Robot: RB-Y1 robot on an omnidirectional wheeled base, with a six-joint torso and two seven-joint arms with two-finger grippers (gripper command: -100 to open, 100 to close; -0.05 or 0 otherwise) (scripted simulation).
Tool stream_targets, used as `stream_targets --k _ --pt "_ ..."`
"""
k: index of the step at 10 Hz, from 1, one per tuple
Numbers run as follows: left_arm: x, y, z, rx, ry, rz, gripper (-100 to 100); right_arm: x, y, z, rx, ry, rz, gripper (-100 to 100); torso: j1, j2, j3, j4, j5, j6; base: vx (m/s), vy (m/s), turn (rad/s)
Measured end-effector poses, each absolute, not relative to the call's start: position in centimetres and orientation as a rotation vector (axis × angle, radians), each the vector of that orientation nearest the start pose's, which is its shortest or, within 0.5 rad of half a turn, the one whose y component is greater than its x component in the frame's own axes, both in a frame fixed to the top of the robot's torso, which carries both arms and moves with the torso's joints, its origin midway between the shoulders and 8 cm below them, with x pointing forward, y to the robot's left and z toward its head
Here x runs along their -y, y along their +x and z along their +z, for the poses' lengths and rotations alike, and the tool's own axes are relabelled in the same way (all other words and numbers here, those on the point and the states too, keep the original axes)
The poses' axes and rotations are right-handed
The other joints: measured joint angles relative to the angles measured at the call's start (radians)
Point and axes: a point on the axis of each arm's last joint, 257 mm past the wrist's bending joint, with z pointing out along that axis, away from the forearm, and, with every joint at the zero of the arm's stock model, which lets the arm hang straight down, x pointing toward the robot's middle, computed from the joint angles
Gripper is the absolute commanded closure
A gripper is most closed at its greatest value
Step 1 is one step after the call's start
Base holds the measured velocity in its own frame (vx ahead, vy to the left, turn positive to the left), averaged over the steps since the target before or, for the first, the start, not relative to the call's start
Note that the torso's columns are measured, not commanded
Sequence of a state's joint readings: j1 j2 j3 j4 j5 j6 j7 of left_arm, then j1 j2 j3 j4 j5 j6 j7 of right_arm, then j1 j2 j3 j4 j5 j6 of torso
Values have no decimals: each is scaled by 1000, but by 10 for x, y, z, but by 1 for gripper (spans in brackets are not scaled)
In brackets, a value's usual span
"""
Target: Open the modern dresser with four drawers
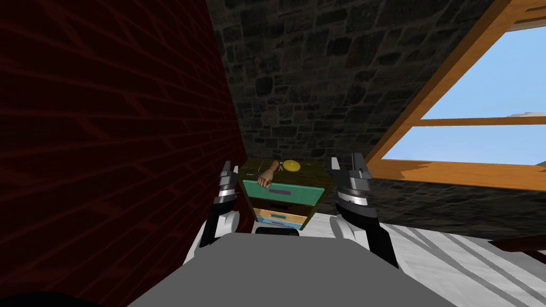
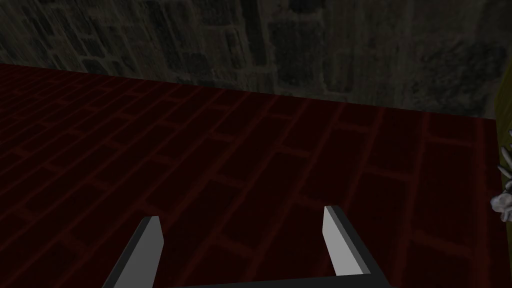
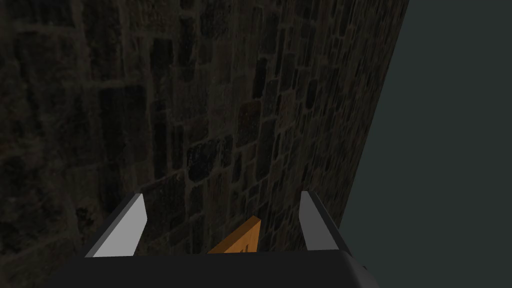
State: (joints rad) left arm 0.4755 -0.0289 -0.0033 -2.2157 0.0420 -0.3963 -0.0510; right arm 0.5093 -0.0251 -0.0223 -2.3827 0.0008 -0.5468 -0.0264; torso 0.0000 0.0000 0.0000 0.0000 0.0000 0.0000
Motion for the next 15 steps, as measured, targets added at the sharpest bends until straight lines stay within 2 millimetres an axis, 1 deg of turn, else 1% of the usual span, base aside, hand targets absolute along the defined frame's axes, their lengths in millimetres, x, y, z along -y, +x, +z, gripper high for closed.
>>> stream_targets --k 1,2,9,10,11,12,15 --pt "-288 373 -17 -677 -803 -1261 0 276 311 74 -530 528 1335 0 0 40 -82 41 0 0 0 0 0" --pt "-288 373 -17 -677 -803 -1261 0 276 311 74 -530 528 1335 0 0 104 -209 105 0 0 0 0 0" --pt "-288 373 -17 -677 -803 -1261 0 276 311 75 -530 528 1335 0 0 618 -1234 617 0 0 0 0 0" --pt "-288 373 -17 -677 -803 -1261 -100 276 311 75 -530 528 1335 0 0 691 -1382 691 0 0 2 -7 -8" --pt "-284 375 -21 -701 -789 -1260 -100 276 311 74 -530 528 1335 0 0 725 -1451 724 0 0 -7 -11 -12" --pt "-283 377 -25 -726 -774 -1259 -100 276 311 74 -530 528 1335 0 0 734 -1471 733 0 1 -12 -13 -15" --pt "-280 384 -40 -787 -744 -1255 -100 276 311 74 -530 528 1335 0 -1 733 -1479 735 1 2 -11 -15 -8"
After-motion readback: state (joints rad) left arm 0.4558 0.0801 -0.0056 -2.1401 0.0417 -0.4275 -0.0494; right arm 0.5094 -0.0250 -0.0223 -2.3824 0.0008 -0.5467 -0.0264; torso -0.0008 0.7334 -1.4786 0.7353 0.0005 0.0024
